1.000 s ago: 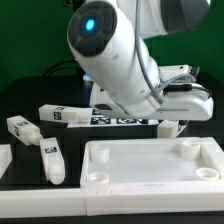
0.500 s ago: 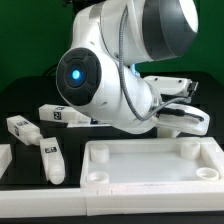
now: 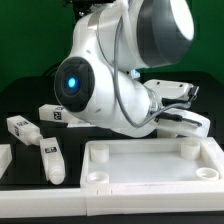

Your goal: Assemble desk

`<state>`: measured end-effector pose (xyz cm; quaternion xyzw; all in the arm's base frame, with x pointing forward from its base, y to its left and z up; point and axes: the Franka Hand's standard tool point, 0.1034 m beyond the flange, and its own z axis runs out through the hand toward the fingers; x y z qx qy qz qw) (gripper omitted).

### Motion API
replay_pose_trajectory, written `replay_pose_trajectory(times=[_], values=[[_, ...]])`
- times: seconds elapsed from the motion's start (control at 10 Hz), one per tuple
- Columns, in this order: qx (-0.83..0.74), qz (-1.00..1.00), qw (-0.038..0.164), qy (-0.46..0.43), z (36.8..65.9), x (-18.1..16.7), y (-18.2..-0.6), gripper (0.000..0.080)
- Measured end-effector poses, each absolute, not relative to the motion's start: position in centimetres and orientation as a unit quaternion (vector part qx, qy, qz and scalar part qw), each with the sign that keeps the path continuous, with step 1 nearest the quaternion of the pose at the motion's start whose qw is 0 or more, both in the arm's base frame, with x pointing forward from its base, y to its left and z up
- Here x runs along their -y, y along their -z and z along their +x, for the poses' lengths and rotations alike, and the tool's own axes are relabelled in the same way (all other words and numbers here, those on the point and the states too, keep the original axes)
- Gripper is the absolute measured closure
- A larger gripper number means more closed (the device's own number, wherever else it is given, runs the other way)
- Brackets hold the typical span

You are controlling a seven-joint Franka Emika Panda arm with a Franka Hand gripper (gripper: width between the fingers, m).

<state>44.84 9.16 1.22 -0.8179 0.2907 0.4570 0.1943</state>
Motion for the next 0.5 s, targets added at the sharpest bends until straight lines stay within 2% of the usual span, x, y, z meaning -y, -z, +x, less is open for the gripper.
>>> replay_pose_trajectory(times=[0.2, 0.3, 0.4, 0.5], values=[[-0.292, -0.813, 0.199, -0.463, 44.75, -9.17, -1.05, 0.0151], [-0.292, -0.813, 0.199, -0.464, 44.7, -9.18, -1.01, 0.0245], [-0.292, -0.813, 0.199, -0.464, 44.69, -9.18, -1.0, 0.0245], [-0.292, -0.812, 0.199, -0.464, 44.69, -9.18, -1.0, 0.0445]])
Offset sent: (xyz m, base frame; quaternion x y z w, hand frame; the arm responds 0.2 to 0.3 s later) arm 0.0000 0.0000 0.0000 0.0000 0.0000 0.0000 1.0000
